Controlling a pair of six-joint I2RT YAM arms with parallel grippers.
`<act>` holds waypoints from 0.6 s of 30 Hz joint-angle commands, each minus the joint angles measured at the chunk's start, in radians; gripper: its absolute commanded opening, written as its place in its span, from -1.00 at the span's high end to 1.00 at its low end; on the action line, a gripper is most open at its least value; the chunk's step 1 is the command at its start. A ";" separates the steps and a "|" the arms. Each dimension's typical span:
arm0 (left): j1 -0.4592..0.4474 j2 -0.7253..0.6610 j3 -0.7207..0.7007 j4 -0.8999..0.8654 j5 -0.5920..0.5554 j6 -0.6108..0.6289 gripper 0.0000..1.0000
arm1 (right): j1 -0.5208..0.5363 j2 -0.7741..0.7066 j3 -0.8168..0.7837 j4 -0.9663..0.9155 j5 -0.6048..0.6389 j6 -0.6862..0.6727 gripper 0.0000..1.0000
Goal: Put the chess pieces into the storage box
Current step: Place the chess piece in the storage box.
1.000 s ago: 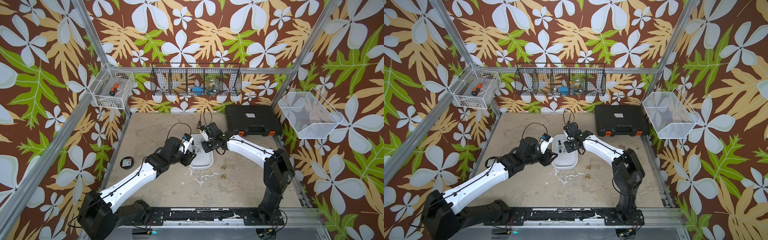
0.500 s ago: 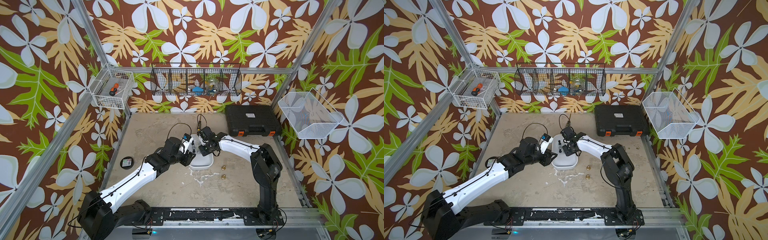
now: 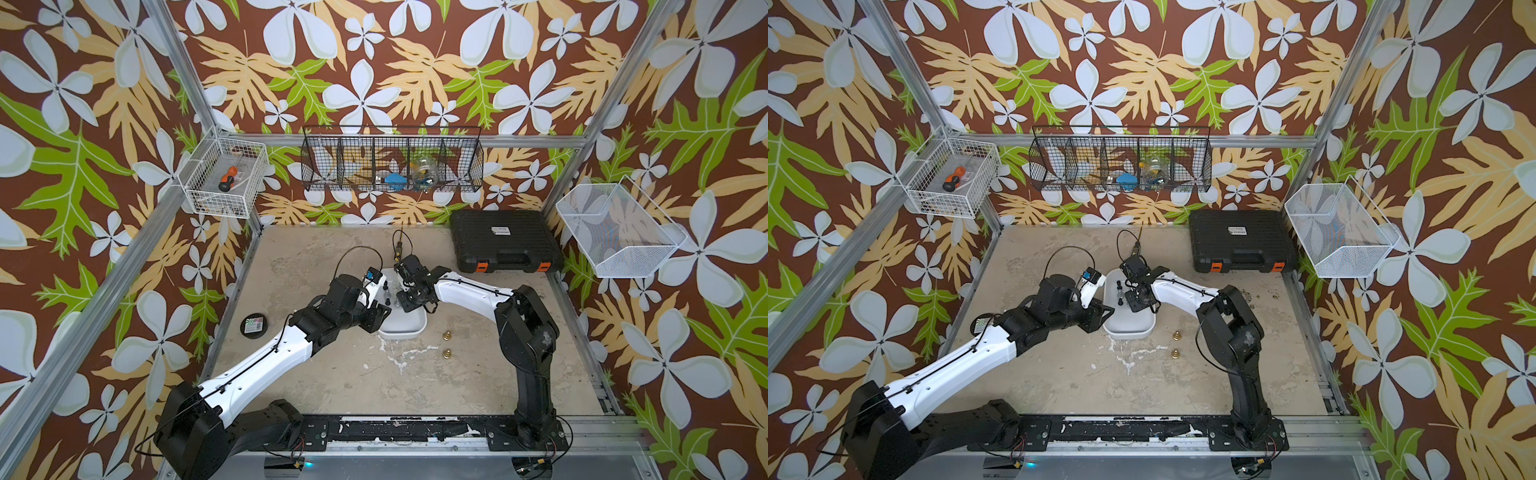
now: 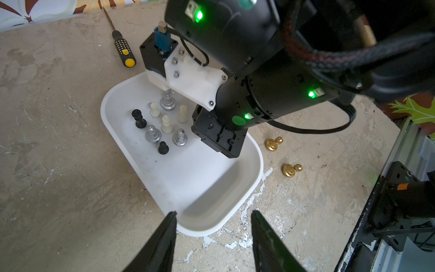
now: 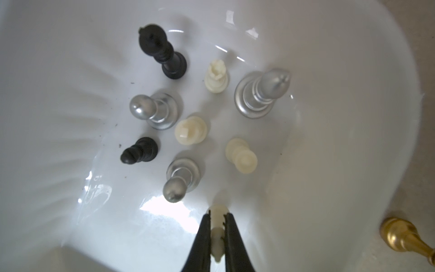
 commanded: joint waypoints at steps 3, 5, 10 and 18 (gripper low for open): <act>0.001 0.000 -0.001 0.003 0.000 0.006 -0.07 | 0.001 0.008 0.004 0.025 0.030 0.011 0.85; 0.000 0.000 -0.002 0.002 -0.003 0.006 -0.06 | 0.001 0.011 0.003 0.028 0.028 0.012 0.84; 0.002 0.000 -0.001 0.002 -0.004 0.007 -0.06 | 0.001 0.018 -0.004 0.035 0.029 0.013 0.80; 0.001 0.002 -0.002 0.001 -0.004 0.008 -0.07 | 0.001 -0.003 -0.012 0.040 0.030 0.017 0.64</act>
